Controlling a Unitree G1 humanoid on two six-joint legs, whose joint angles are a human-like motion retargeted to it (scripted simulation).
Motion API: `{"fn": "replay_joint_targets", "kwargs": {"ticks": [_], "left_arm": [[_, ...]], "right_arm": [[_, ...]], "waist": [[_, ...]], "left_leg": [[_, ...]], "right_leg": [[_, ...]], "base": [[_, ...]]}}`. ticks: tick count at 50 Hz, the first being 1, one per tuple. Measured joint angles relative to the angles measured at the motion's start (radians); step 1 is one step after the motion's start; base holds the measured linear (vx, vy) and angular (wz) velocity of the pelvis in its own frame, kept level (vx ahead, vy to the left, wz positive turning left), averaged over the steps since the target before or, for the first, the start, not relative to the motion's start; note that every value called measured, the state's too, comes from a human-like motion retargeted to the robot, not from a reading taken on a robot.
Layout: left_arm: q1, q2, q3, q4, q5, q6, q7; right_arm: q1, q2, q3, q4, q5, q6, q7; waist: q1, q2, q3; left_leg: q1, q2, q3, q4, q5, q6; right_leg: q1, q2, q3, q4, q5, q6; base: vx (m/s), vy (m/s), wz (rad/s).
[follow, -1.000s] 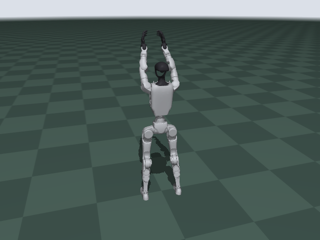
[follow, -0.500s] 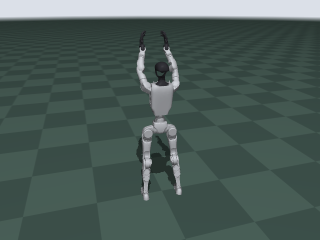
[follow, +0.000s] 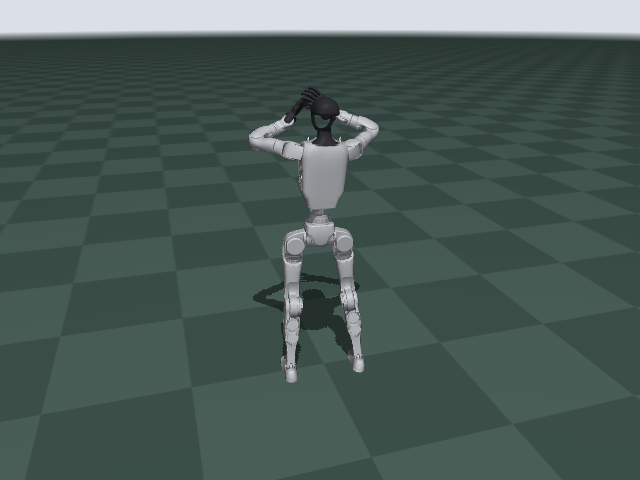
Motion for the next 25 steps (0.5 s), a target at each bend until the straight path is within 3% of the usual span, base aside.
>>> {"fn": "replay_joint_targets", "kwargs": {"ticks": [5, 10, 12, 18, 25], "left_arm": [[0.31, 0.003, 0.221, -0.066, 0.593, 0.033, 0.084], [0.57, -0.035, 0.344, -0.007, 1.21, 0.029, 0.122], [0.693, -0.076, 0.327, 0.039, 1.357, -0.037, 0.107], [0.832, -0.223, 0.201, 0.309, 1.504, -0.056, -0.008], [0.902, -0.423, 0.069, 0.683, 1.619, -0.039, -0.078]], "right_arm": [[0.208, -0.034, -0.084, -0.094, -0.296, -0.054, 0.036], [0.492, 0.011, -0.182, -0.077, -0.378, -0.182, 0.064], [0.66, 0.057, -0.217, -0.044, -0.38, -0.286, 0.133], [0.884, 0.18, -0.19, 0.13, -0.433, -0.339, 0.214], [1.082, 0.356, -0.141, 0.431, -0.503, -0.342, 0.287]], "waist": [[-0.014, 0.006, 0.021], [-0.025, 0.008, 0.036], [-0.014, 0.01, 0.016], [-0.014, 0.0, 0.02], [-0.013, -0.008, 0.023]], "left_leg": [[0.01, -0.002, 0.001, 0.007, -0.009, 0.002], [0.016, -0.002, 0.0, 0.014, -0.016, 0.002], [0.026, 0.013, 0.011, 0.015, -0.027, -0.015], [0.021, 0.006, 0.003, 0.016, -0.024, -0.007], [0.015, -0.005, -0.009, 0.012, -0.017, 0.005]], "right_leg": [[0.008, -0.001, 0.008, 0.007, -0.008, 0.0], [0.016, 0.001, 0.013, 0.01, -0.011, 0.0], [0.031, 0.018, 0.02, -0.013, 0.0, 0.0], [0.028, 0.01, 0.014, -0.006, -0.004, 0.0], [0.022, -0.003, 0.003, 0.003, -0.009, -0.002]], "base": [[0.0, 0.0, 0.0], [0.0, 0.0, 0.0], [0.0, 0.0, 0.0], [0.0, 0.0, 0.0], [0.0, 0.0, 0.0]]}}
